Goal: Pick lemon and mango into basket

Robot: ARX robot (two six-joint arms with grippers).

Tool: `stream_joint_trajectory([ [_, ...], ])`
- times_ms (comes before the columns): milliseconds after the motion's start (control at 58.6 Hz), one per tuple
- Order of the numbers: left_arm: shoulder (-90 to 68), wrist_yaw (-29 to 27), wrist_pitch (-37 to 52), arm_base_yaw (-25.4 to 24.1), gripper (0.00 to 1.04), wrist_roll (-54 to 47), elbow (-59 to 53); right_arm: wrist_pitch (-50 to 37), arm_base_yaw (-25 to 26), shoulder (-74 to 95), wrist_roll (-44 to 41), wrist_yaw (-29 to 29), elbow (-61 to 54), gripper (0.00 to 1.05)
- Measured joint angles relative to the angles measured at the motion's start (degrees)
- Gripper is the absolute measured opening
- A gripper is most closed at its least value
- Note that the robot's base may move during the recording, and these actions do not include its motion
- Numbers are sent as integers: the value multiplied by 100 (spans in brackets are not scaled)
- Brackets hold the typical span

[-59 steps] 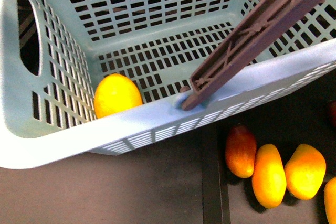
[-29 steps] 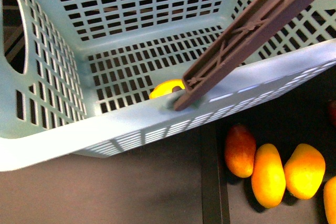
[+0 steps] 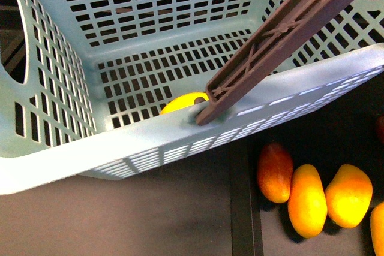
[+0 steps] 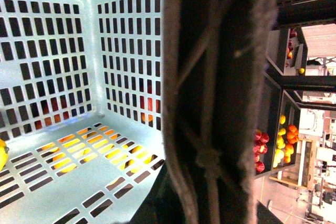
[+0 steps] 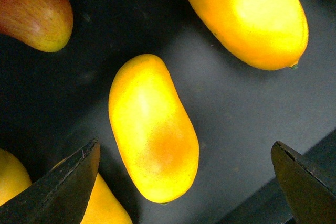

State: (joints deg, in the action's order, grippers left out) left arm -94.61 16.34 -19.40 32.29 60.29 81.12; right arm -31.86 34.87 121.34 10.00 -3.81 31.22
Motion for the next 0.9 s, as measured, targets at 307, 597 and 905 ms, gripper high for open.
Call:
stream_joint_trajectory([
  [307,0,15,0,2,5,2,0,-136,-33,664,170,-26,254,96],
  [597,0,17,0,0,5,2,0,-133,-282,1088,518,-22,610,96],
  [905,0,11,0,0,5,0,0,79,-533,1346,841,-28,999,96],
])
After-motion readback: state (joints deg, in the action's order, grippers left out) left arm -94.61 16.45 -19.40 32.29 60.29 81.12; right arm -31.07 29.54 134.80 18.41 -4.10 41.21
